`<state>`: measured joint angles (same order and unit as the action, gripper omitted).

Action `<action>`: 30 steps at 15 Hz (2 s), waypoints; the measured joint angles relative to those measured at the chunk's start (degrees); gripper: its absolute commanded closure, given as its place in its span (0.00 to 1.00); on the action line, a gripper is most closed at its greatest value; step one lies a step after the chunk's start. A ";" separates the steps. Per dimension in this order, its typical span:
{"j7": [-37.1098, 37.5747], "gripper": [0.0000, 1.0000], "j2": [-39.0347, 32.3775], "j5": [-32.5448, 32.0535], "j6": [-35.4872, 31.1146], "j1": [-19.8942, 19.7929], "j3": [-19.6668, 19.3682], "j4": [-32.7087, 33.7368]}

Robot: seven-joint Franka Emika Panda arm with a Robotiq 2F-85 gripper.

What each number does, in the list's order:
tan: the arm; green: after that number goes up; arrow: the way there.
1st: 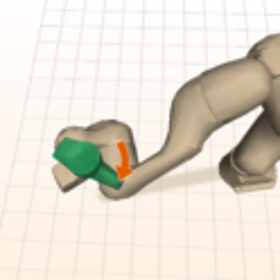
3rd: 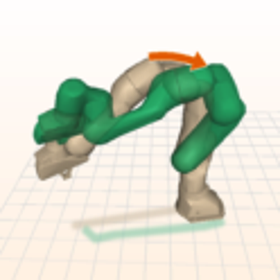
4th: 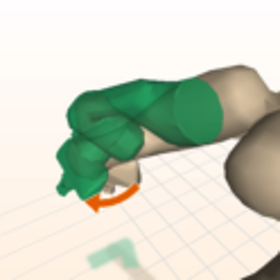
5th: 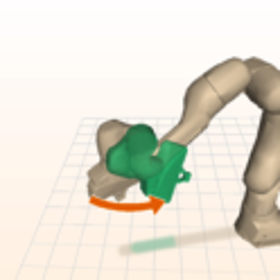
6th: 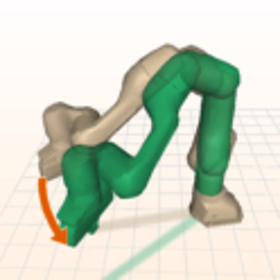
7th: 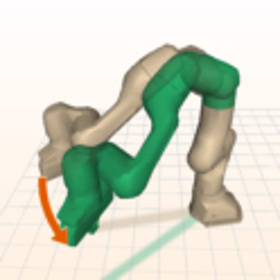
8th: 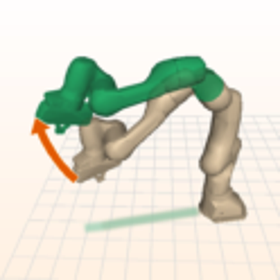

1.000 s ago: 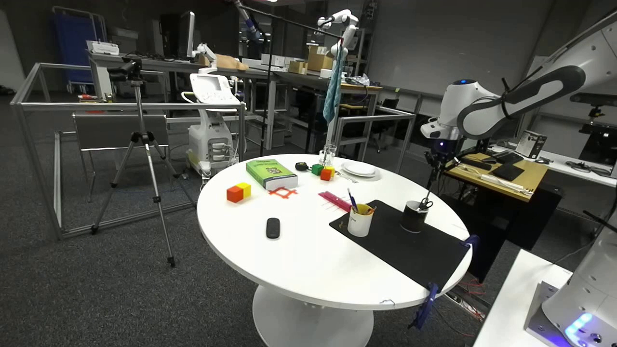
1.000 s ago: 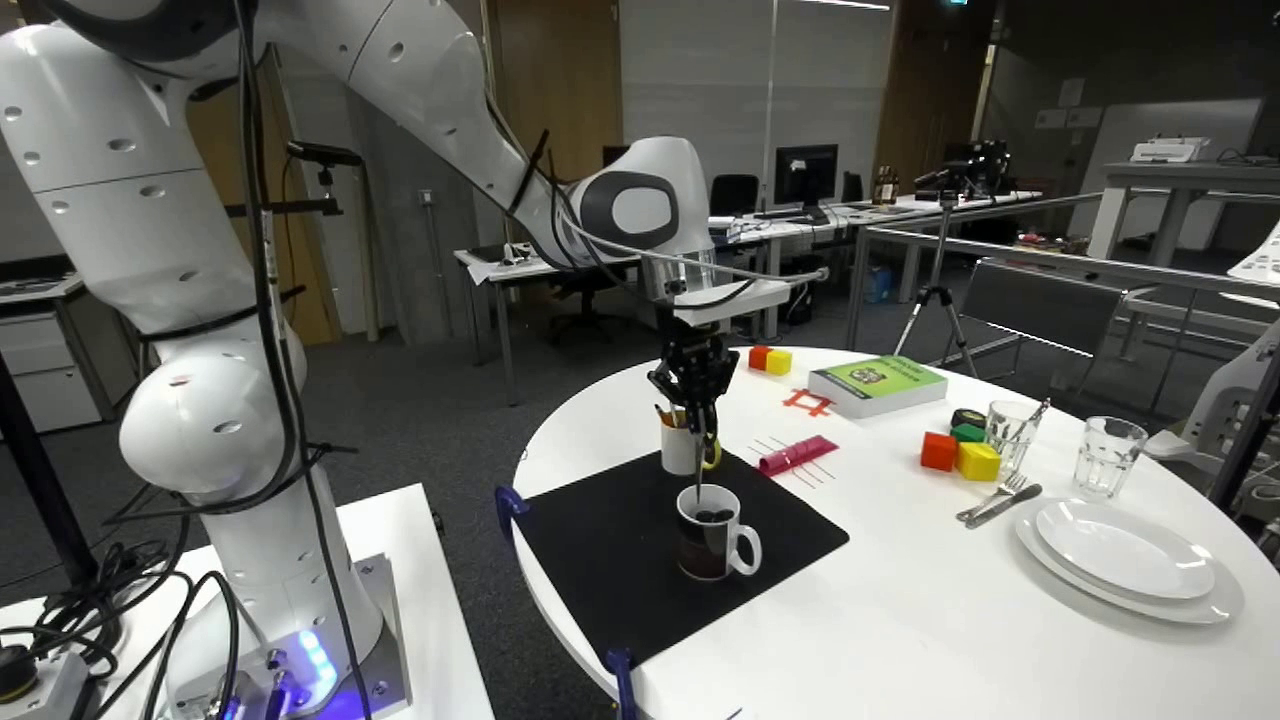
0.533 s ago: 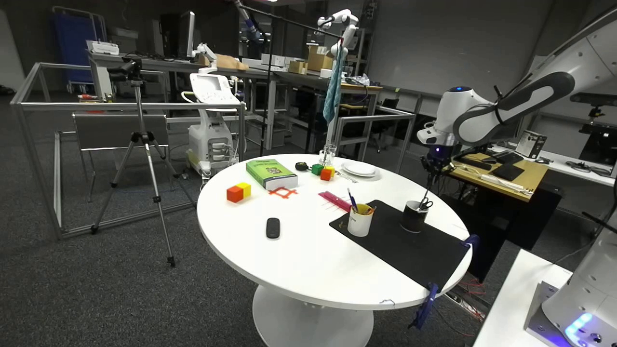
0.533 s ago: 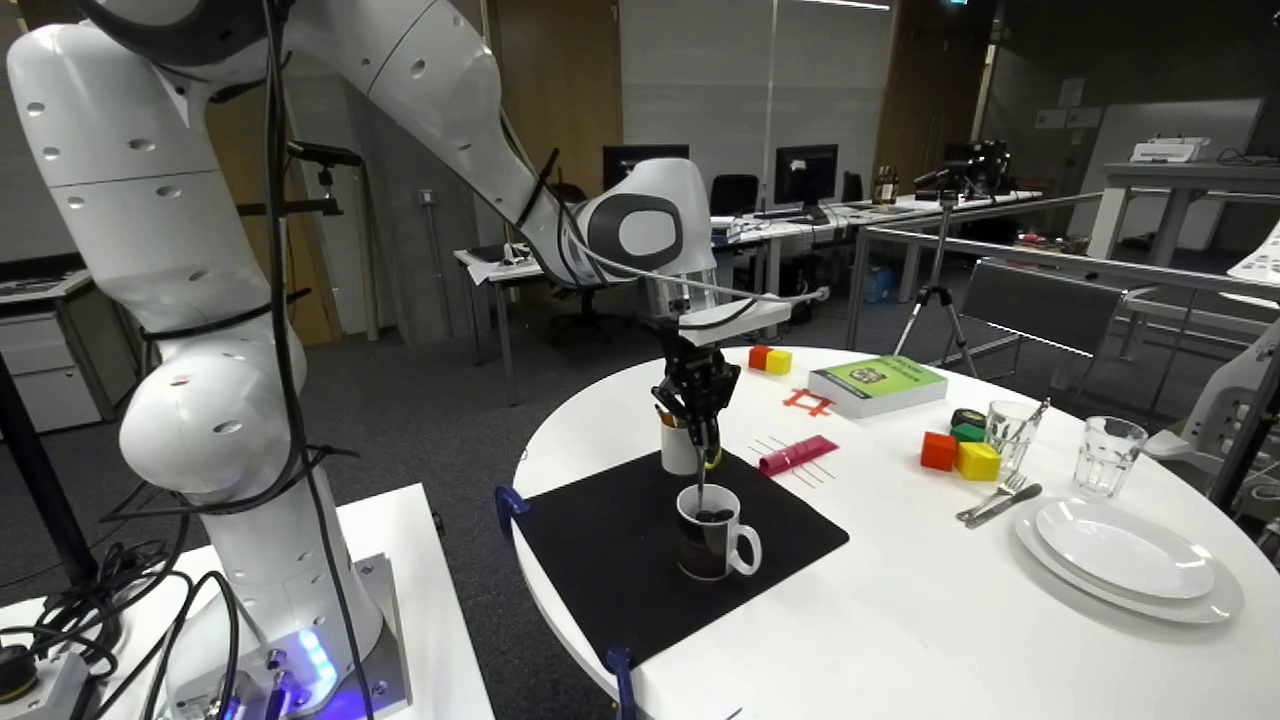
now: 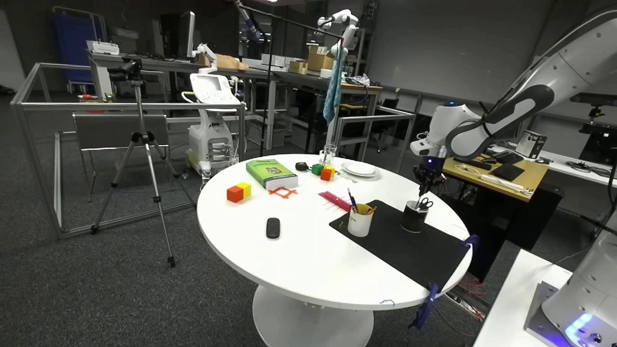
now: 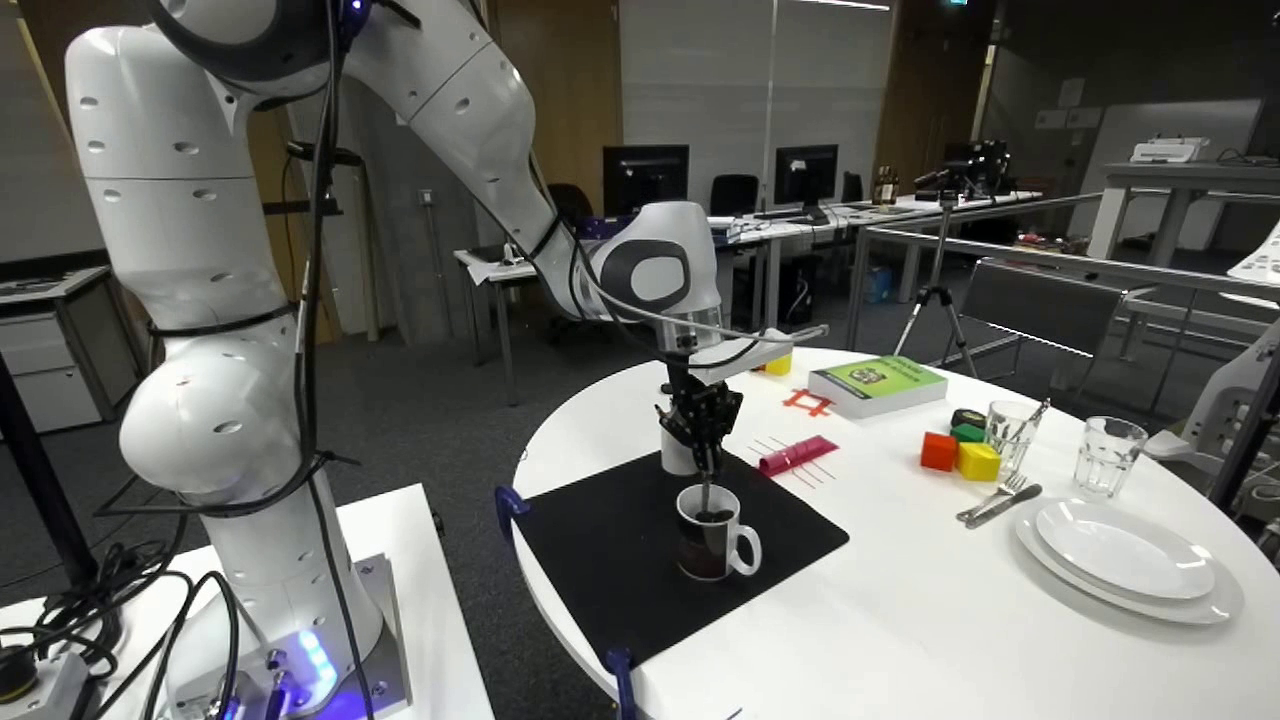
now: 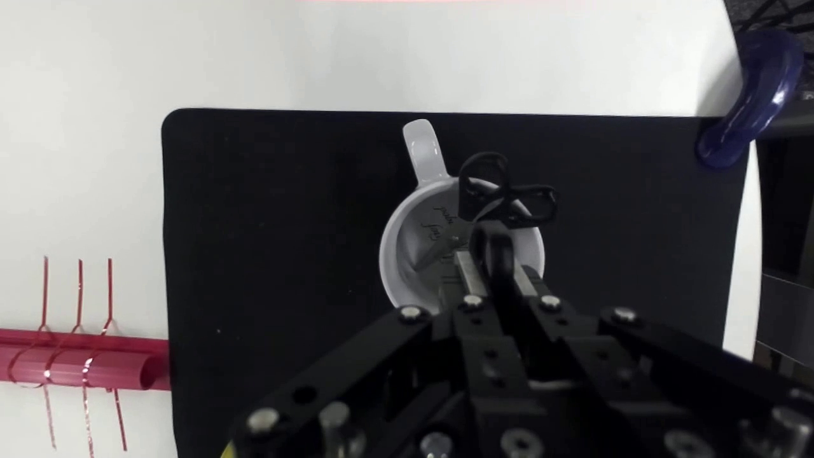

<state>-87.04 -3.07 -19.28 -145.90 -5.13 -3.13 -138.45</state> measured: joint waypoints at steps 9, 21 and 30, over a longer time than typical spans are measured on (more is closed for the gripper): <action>-0.26 0.49 -3.46 -1.76 -0.72 0.00 0.01 0.04; -0.26 0.00 -3.74 -2.38 -0.72 0.00 0.07 0.79; -0.15 0.00 -3.24 3.39 -0.68 0.58 2.21 3.54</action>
<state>-87.18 -6.31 -15.89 -146.58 -4.55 -0.92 -134.91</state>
